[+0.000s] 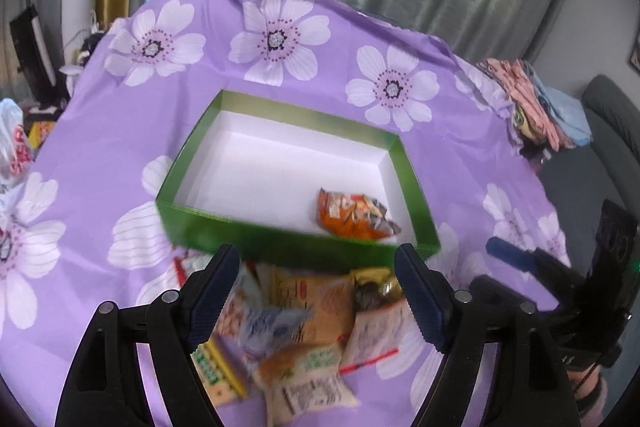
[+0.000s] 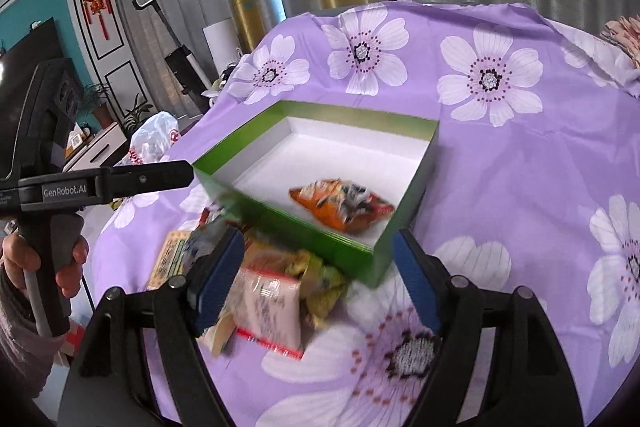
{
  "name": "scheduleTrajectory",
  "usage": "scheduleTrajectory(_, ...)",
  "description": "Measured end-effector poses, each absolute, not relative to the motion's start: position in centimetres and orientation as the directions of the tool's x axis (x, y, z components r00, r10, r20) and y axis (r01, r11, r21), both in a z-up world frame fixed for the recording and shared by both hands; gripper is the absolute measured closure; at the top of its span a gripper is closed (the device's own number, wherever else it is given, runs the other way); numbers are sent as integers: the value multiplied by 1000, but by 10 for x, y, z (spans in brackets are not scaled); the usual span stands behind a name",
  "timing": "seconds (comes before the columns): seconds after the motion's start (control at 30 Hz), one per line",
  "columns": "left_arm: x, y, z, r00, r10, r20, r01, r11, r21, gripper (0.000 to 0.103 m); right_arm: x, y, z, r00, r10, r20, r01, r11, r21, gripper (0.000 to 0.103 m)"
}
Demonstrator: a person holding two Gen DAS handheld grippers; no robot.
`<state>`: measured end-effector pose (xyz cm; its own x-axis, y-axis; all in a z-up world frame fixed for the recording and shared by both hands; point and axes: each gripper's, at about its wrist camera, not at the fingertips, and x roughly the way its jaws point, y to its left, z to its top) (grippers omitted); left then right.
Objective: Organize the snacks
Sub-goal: 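Withdraw the right gripper and move it to the white-and-red bread packet, then grasp the white-and-red bread packet with the right gripper and lift it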
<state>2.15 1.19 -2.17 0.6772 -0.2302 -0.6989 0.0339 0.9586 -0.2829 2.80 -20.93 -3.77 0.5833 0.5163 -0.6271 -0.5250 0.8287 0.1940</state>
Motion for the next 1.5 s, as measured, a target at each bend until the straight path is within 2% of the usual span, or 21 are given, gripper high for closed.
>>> scheduleTrajectory(0.53,-27,-26,-50,647,-198,-736,68,977,-203,23,-19,-206,-62,546,495,-676,-543,824,164,26)
scheduleTrajectory(1.0,-31,-46,-65,631,-165,-758,78,986,-150,23,-30,-194,-91,505,480,-717,-545,822,165,27)
scheduleTrajectory(1.27,-25,-46,-74,624,-192,-757,74,980,-187,23,-26,-192,-100,493,492,-718,-532,823,198,28)
scheduleTrajectory(1.5,-15,-44,-86,617,-221,-755,60,970,-235,23,-18,-187,-113,473,504,-723,-524,820,228,37)
